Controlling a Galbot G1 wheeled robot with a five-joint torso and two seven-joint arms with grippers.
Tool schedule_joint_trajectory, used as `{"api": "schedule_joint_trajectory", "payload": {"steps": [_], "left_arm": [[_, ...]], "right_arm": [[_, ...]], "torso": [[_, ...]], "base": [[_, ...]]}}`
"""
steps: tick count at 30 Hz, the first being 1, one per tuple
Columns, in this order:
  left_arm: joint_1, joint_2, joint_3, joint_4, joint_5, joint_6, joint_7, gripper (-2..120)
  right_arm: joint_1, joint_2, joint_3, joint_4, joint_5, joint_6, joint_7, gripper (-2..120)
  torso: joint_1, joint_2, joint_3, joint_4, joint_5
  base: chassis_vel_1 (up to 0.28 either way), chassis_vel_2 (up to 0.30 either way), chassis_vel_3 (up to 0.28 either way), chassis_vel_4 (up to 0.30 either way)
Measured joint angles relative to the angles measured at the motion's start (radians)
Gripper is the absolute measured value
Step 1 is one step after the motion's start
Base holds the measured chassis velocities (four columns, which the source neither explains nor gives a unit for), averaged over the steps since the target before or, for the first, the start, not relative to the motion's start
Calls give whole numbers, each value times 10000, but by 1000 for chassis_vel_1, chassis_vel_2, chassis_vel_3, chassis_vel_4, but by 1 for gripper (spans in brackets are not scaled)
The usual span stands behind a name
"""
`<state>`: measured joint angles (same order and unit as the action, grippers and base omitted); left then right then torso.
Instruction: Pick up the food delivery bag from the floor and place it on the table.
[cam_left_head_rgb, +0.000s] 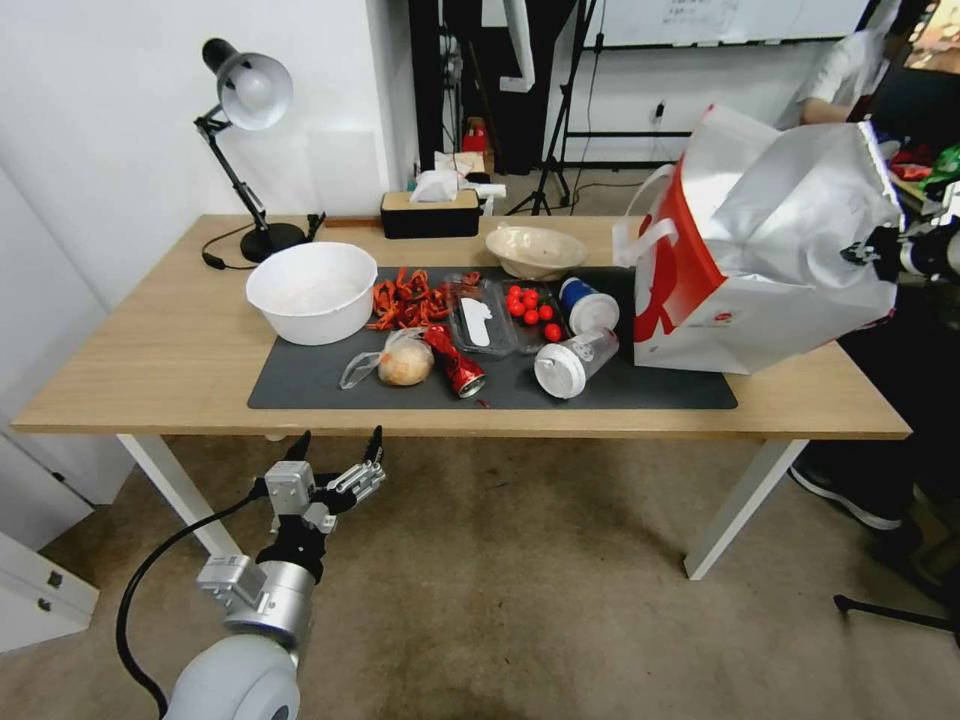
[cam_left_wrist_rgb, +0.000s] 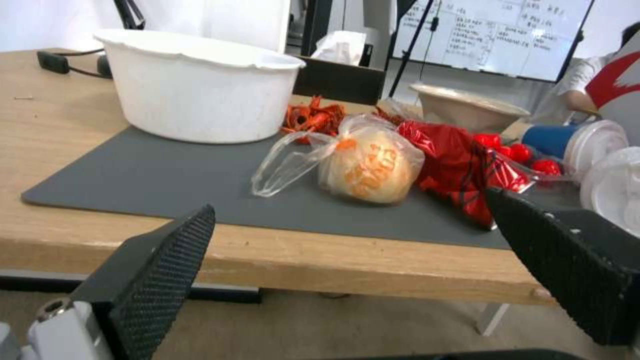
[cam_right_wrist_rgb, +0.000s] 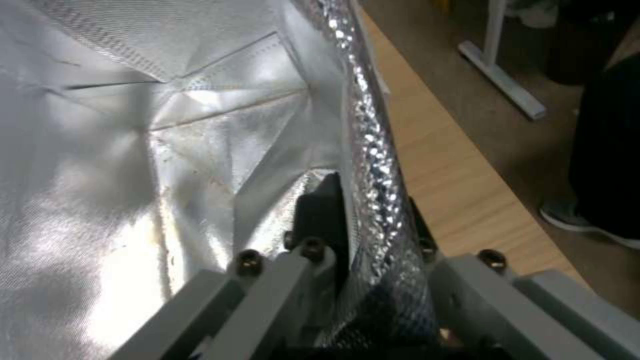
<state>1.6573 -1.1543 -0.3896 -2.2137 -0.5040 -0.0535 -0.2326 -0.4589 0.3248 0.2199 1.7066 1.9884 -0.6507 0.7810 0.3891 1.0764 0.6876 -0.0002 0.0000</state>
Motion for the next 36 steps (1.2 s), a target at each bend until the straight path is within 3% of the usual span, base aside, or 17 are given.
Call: {"api": "schedule_joint_trajectory", "payload": {"steps": [10, 12, 15, 23, 33, 36], "left_arm": [[146, -25, -23, -184, 59, 9, 6, 100], [154, -25, -24, -189, 62, 9, 6, 100], [186, -29, -25, -236, 79, 9, 2, 100], [188, -1, -49, -301, 84, 9, -22, 100], [225, -30, -41, -391, 101, 1, -15, 100], [202, -20, -69, -429, 52, -16, 63, 100]], "right_arm": [[-270, -236, 152, 252, -590, 55, -890, 48], [-304, -245, 179, 267, -635, 73, -937, 50], [-588, -348, 413, 337, -1040, 318, -1418, 68], [-1208, -626, 875, 468, -2284, 712, -2616, 97], [-2936, -1126, 2701, 848, -2797, 1481, -3391, 100], [-3549, -1235, 3110, 1132, -3238, 2189, -3697, 100]], "torso": [[0, 0, 0, 0, 0], [0, 0, 0, 1, 0], [0, 0, 0, 0, 1], [0, 0, 0, 0, 1], [0, 0, -1, -4, 0], [0, 0, -1, 1, 0]], "base": [[0, 0, 0, 0], [0, 0, 0, 0], [0, 0, 0, 0], [0, 0, 0, 0], [0, 0, 0, 0], [0, 0, 0, 0]]}}
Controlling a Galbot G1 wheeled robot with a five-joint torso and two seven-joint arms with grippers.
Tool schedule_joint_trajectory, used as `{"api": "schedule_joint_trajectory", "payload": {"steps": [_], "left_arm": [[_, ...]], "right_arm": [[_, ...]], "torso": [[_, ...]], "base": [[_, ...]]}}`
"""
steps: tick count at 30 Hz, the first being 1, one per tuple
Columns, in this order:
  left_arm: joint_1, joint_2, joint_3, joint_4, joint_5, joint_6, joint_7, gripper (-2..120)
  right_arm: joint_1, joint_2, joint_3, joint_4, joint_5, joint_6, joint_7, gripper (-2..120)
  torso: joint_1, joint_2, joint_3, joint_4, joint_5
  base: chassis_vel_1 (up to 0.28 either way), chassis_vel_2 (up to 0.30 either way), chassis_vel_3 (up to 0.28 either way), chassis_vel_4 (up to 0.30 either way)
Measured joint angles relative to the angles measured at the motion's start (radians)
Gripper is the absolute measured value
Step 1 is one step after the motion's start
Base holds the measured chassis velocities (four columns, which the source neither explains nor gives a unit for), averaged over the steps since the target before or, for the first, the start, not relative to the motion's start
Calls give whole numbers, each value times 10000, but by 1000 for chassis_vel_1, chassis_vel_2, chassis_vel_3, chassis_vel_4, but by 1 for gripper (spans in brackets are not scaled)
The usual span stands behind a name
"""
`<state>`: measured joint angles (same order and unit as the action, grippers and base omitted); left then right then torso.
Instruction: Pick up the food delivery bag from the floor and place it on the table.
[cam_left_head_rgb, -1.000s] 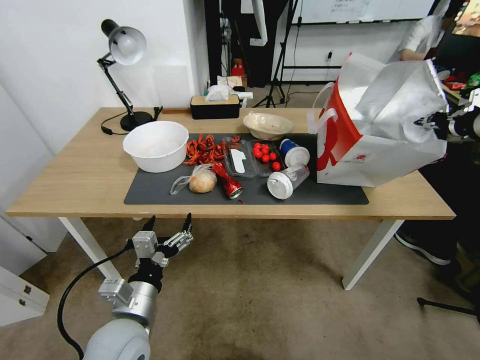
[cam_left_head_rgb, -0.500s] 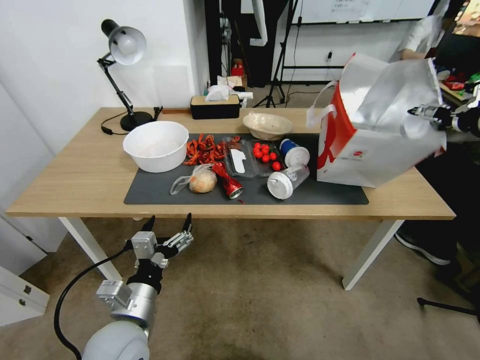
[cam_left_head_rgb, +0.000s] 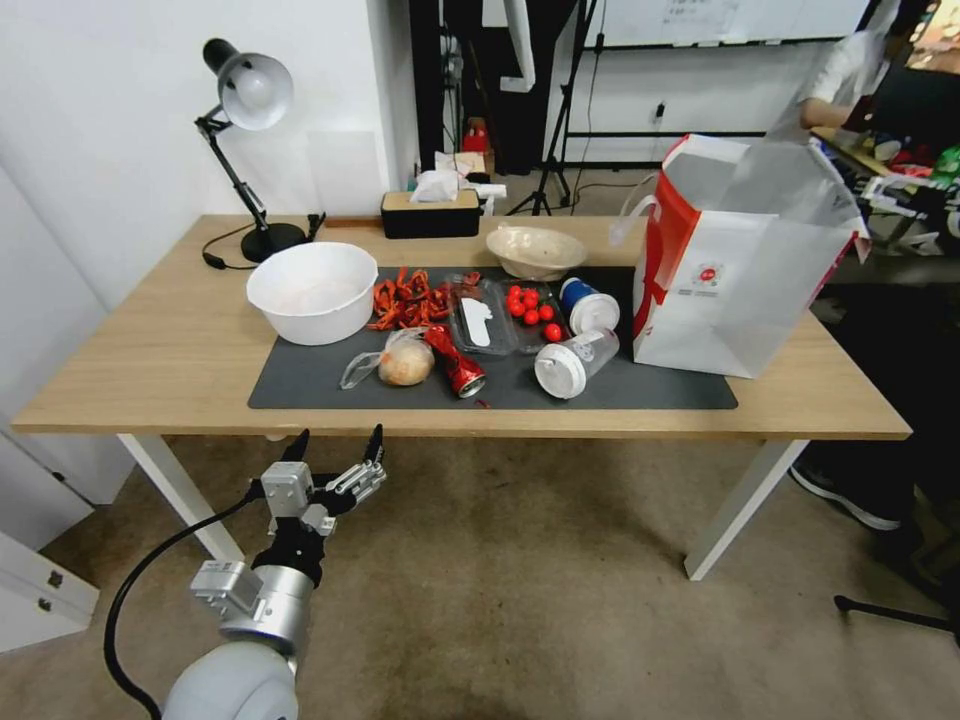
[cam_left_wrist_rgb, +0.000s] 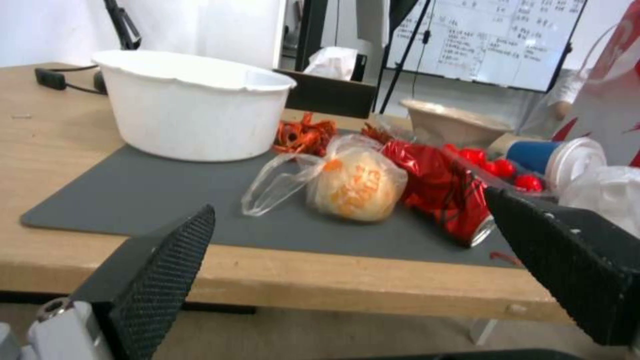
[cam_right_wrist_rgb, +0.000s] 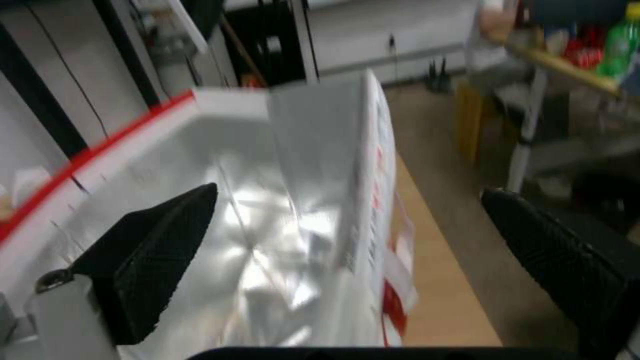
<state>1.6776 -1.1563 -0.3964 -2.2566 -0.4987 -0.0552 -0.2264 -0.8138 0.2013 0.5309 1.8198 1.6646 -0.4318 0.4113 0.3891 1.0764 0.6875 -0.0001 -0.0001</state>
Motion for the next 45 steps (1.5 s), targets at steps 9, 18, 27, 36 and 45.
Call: {"api": "schedule_joint_trajectory", "payload": {"steps": [9, 18, 27, 36, 45], "left_arm": [[-86, 45, -58, -142, -62, -123, 338, 100], [43, -67, -336, -309, -115, -459, 610, 100], [531, -640, -992, -749, 301, -750, 901, 100], [519, -750, -1031, -767, 502, -914, 1052, 100], [469, -778, -860, -618, 740, -1062, 1135, 100]], "right_arm": [[-2156, 329, 918, 1574, -2005, 2975, -44, 100], [-3578, 1386, 1099, 2760, -4625, 5118, 284, 100], [-4750, 2555, 878, 3794, -6557, 6128, 227, 100], [-7191, 5018, 1222, 4914, -9484, 6616, 170, 100], [-9655, 8339, 1088, 5489, -12311, 7562, -345, 100]], "torso": [[0, 0, 0, 0, -1], [0, 0, 0, 1, 0], [0, 0, 0, 3, -1], [-1, 1, 0, -2, 1], [-2, 1, 0, -1, -1]], "base": [[0, 0, 0, 0], [0, 0, 0, 0], [0, 0, 0, 0], [0, 0, 0, 0], [0, 0, 0, 0]]}}
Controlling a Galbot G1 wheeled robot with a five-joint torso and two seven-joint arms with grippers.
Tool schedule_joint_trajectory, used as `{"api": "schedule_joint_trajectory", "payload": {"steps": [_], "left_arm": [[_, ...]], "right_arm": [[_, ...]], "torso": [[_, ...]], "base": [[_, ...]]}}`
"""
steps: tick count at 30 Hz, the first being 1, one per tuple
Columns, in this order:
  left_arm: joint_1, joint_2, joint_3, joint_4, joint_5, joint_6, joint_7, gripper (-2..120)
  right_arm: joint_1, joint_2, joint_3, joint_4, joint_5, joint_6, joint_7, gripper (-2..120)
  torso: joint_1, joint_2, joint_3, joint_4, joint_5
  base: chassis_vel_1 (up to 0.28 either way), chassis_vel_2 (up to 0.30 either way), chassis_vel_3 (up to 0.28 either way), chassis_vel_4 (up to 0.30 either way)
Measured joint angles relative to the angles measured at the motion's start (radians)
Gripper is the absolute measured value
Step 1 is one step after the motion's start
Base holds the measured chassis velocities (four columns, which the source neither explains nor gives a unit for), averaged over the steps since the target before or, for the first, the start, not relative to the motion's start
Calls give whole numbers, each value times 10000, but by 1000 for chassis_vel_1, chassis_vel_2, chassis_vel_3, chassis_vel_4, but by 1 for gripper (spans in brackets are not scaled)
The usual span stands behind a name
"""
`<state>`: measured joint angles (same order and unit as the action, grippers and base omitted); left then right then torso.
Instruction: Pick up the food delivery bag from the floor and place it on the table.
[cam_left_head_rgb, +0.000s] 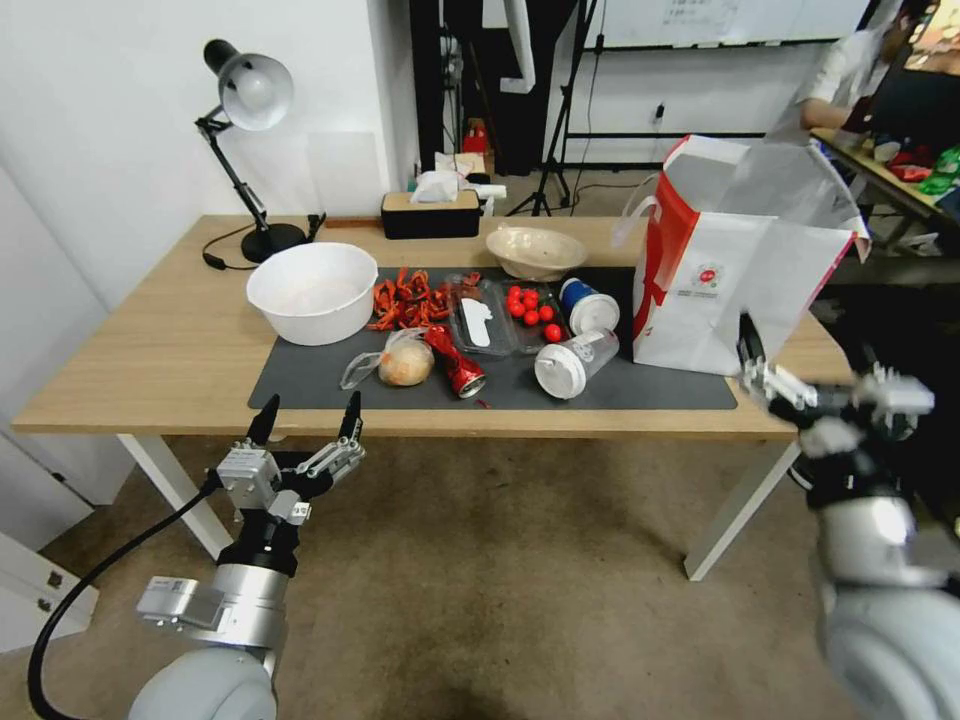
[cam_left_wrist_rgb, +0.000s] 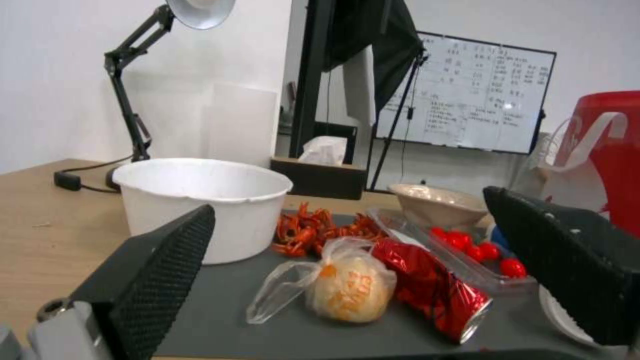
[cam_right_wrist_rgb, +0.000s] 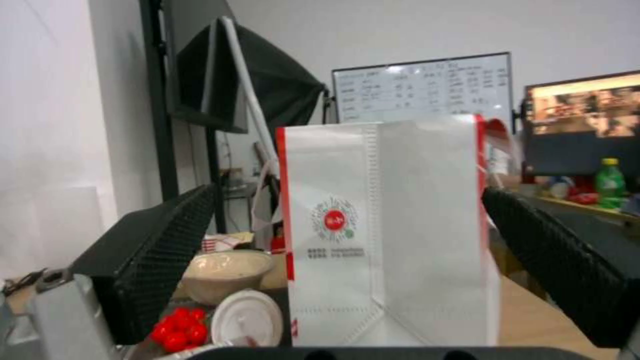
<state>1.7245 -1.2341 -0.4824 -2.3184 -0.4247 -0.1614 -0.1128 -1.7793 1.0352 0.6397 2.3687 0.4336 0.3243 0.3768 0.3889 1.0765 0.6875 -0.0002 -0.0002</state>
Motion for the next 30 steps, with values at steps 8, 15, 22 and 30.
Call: {"api": "schedule_joint_trajectory", "payload": {"steps": [8, 15, 22, 30], "left_arm": [[-127, 95, 124, 63, -3, 21, 29, 100], [-105, 108, 145, 146, 12, -87, 48, 100], [-38, 102, 194, 221, 113, -228, 59, 100], [98, 9, 316, 434, 366, -244, 63, 100]], "right_arm": [[-715, 1151, -128, 65, -1198, 349, -3, 100], [-1071, 1645, -227, 98, -1791, 349, 112, 100], [-1574, 2114, -482, 46, -2271, 350, -513, 100], [-1550, 1963, -481, -404, -2167, 349, -1075, 100]], "torso": [[0, 0, 0, 0, -1], [1, 0, 1, 0, 0], [1, -1, 1, 0, 2], [3, -2, 0, 0, 1]], "base": [[0, 0, 0, 0], [0, 0, 0, 0], [0, 0, 0, 0], [0, 0, 0, 0]]}}
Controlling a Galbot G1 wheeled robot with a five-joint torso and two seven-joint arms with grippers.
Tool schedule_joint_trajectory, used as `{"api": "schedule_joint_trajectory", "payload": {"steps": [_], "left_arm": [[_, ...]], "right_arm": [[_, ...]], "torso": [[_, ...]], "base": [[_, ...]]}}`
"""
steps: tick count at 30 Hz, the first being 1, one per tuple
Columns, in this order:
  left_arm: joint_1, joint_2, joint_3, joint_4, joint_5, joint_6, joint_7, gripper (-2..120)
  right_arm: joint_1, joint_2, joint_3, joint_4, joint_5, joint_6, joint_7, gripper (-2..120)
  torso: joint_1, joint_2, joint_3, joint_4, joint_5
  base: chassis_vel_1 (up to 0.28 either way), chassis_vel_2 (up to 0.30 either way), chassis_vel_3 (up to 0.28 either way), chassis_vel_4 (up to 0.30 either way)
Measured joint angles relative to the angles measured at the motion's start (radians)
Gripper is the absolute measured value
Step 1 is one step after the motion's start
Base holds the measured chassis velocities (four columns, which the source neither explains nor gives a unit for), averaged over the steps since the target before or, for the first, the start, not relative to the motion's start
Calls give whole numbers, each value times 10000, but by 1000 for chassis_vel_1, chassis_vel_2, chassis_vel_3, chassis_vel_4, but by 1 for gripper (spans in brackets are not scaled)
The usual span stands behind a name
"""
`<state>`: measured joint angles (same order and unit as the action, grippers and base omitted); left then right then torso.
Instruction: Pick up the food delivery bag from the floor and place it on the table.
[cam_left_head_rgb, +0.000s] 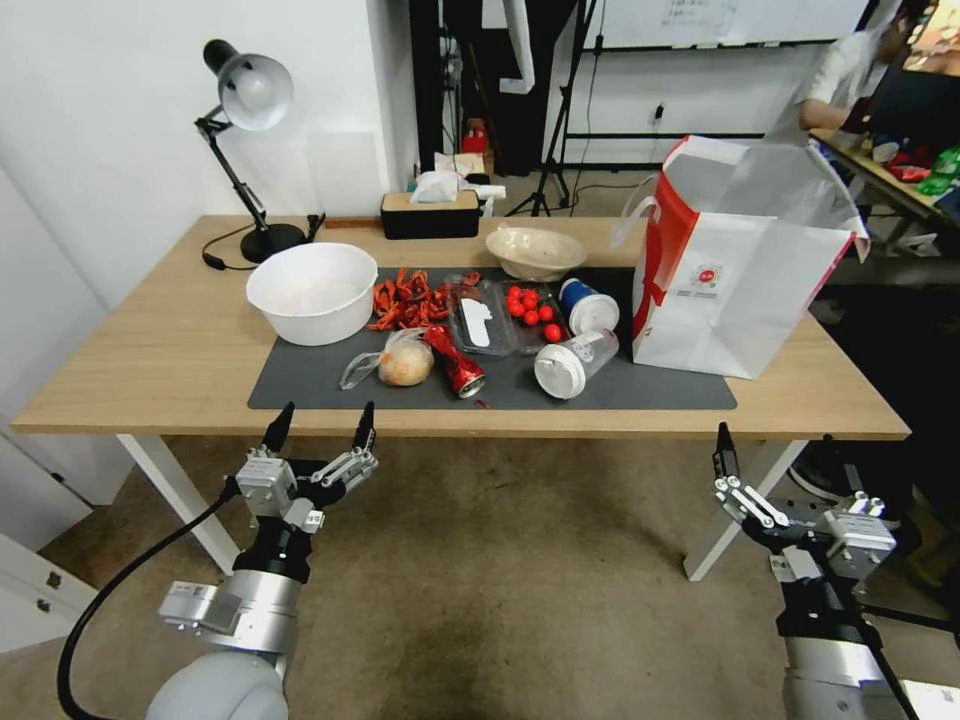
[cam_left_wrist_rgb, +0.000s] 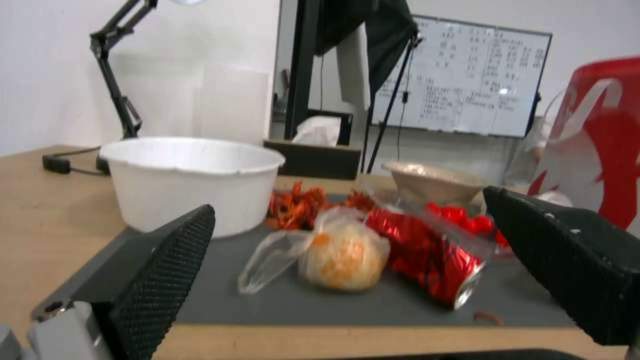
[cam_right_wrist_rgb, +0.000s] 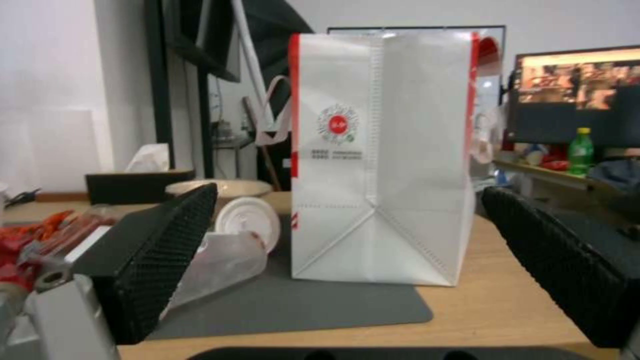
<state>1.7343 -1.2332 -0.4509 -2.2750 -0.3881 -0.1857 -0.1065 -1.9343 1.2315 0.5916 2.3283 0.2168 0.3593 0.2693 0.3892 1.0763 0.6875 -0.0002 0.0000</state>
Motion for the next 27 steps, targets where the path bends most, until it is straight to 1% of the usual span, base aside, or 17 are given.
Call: {"api": "schedule_joint_trajectory", "payload": {"steps": [2, 3, 4, 6, 7, 8, 11, 15, 27], "left_arm": [[106, -24, 13, 168, 108, -108, 9, 100], [203, -37, 36, 369, 244, -316, 22, 100], [203, -37, 36, 369, 244, -316, 22, 100], [296, -66, 71, 631, 370, -540, 48, 100], [328, -109, 108, 864, 463, -764, 61, 100], [328, -109, 108, 864, 463, -764, 61, 100], [321, -163, 168, 1271, 724, -1148, 123, 100], [267, -146, 187, 1485, 800, -1404, 157, 100], [156, -93, 190, 1561, 779, -1478, 149, 100]], "right_arm": [[113, -137, 46, -201, 265, 0, -229, 100], [217, -207, 64, -401, 396, 0, -375, 100], [217, -207, 64, -401, 396, 0, -375, 100], [326, -250, 72, -650, 510, 0, -536, 100], [384, -270, 73, -825, 636, 0, -688, 100], [384, -270, 73, -825, 636, 0, -688, 100], [482, -337, 77, -1106, 879, 0, -1051, 100], [588, -403, 116, -1267, 1107, 0, -1350, 100], [633, -522, 122, -1347, 1570, 0, -1796, 100]], "torso": [[0, -1, 0, 0, 0], [0, 0, 0, 1, 2], [0, 0, 0, 1, 2], [0, 0, 1, 1, 1], [0, 0, 1, 1, 1], [0, 0, 1, 1, 1], [0, 0, 1, 0, 0], [0, 0, 0, 0, 1], [0, 0, 0, -1, 0]], "base": [[0, 0, 0, 0], [0, 0, 0, 0], [0, 0, 0, 0], [0, 0, 0, 0], [0, 0, 0, 0], [0, 0, 0, 0], [0, 0, 0, 0], [0, 0, 0, 0], [0, 0, 0, 0]]}}
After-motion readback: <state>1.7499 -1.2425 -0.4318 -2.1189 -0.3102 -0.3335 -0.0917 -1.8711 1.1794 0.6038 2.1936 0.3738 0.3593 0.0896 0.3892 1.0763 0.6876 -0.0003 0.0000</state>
